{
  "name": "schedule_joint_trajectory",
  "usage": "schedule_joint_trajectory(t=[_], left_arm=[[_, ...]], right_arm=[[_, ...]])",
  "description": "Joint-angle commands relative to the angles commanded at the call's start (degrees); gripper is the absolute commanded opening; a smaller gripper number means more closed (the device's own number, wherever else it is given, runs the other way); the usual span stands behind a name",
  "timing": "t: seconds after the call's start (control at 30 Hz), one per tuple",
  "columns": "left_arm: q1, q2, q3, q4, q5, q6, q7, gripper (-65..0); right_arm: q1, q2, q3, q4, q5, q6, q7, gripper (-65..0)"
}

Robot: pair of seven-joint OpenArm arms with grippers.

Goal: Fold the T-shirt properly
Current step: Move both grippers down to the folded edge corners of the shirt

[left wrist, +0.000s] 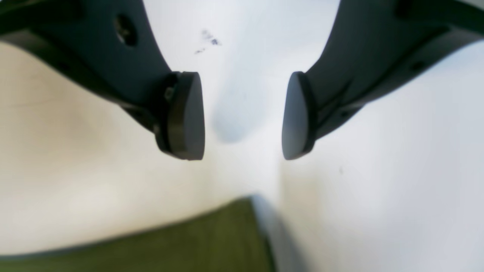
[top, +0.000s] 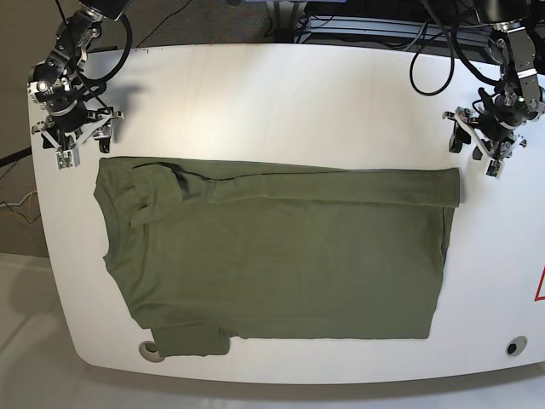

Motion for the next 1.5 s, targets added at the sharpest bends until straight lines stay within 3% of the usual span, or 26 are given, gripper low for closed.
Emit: schedule_joint_trajectory(t=[0.13,0.47,0.87,1.5], left_arm=[[-1.09,0.10,0.18,-3.59,0.81,0.00,-0.90,-32.5],[-2.35,-0.56,1.02,-5.85,-6.41,-0.16,0.68,-32.4],[-2.28,-0.34,0.89,-5.52,-6.40,-0.01,0.51,-33.1],[-3.13,0.30,0.95,-5.83,-4.27,0.10,-0.31,-33.3]], right_arm=[[3.00,-0.14,0.67,-7.33,0.23,0.11,1.30,-24.3],[7.54,1.19,0.12,-16.34,0.14,0.78,2.90,-24.0],[9.74,4.26,0.67,-25.10,-0.01,0.36,4.87,-24.4],[12.15,3.36,0.57,-27.97,0.99,0.05,6.62,-26.1]])
